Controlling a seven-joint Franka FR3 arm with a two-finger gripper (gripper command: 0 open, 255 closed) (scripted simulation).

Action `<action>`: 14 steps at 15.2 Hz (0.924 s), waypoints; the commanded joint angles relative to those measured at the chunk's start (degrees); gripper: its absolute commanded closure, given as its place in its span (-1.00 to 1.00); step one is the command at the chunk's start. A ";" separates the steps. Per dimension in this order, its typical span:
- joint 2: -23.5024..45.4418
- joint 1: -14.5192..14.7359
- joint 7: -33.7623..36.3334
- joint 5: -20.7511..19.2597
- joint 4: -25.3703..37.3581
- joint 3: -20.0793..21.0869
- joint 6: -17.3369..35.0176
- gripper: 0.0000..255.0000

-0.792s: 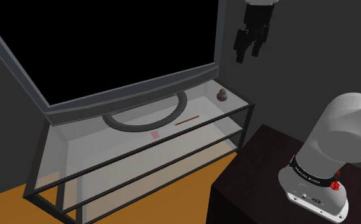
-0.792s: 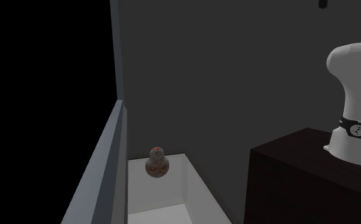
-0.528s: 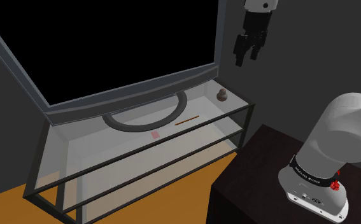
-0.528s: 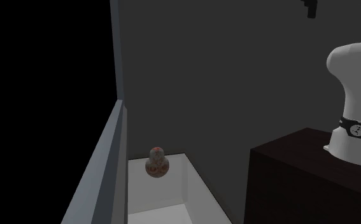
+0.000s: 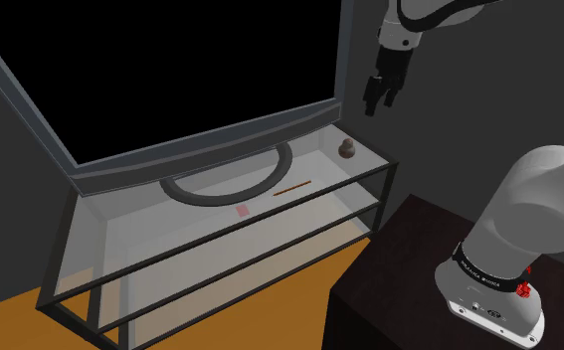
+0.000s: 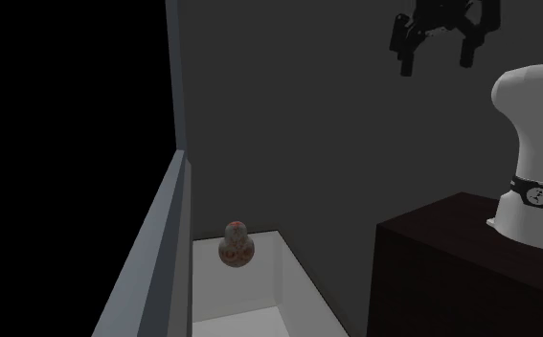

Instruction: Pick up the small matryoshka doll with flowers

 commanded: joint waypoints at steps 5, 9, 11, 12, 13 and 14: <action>9.50 -0.04 -7.68 -0.05 0.07 -6.29 11.00 -1.00; 17.16 0.64 -13.83 2.05 1.67 -10.64 17.73 -1.00; 21.41 1.17 -17.41 4.08 3.02 -12.74 20.77 -1.00; 23.64 1.45 -19.35 5.39 3.83 -13.74 22.18 -1.00; 25.94 1.71 -21.41 6.92 4.73 -14.68 23.49 -1.00; 28.30 1.93 -23.59 8.66 5.73 -15.54 24.70 -1.00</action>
